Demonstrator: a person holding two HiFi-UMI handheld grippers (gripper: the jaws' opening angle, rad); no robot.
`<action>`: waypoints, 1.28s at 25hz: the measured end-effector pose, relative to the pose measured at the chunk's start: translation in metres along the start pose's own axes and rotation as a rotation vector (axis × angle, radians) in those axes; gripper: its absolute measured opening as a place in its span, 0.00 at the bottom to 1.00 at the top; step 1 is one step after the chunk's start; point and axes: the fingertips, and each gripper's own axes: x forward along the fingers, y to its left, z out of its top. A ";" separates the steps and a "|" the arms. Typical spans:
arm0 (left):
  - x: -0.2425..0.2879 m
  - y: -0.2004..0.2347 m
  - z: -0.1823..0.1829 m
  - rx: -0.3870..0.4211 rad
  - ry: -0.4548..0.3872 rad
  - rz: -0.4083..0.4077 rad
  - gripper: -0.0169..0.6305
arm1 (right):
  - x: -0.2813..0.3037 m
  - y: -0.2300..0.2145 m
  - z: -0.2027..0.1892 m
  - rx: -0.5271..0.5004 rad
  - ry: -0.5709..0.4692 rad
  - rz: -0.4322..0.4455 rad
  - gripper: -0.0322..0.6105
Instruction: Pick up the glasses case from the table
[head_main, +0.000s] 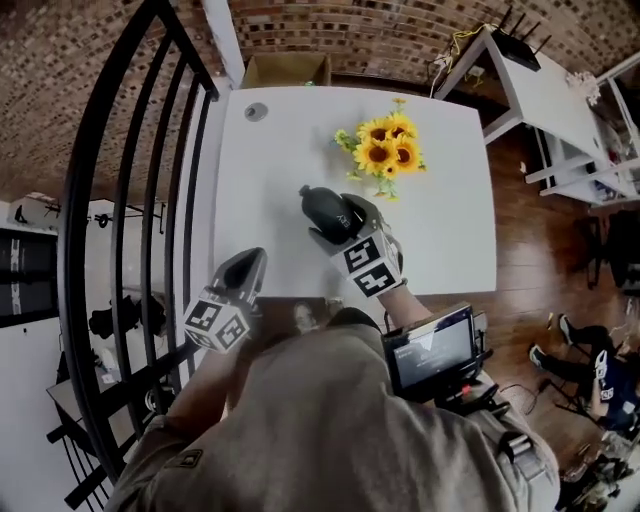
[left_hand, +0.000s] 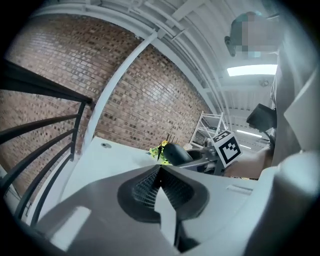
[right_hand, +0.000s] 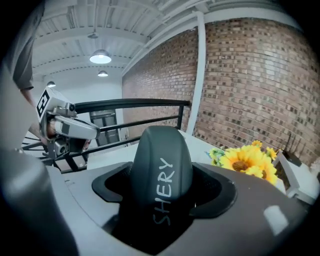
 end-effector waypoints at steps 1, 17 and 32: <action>0.000 -0.004 0.001 0.008 -0.002 -0.017 0.02 | -0.009 0.000 0.001 0.016 -0.013 -0.019 0.64; 0.026 -0.058 0.029 0.074 -0.039 -0.186 0.02 | -0.127 -0.022 -0.006 0.258 -0.199 -0.227 0.64; 0.055 -0.113 0.029 0.064 -0.054 -0.184 0.02 | -0.188 -0.057 -0.037 0.403 -0.315 -0.198 0.64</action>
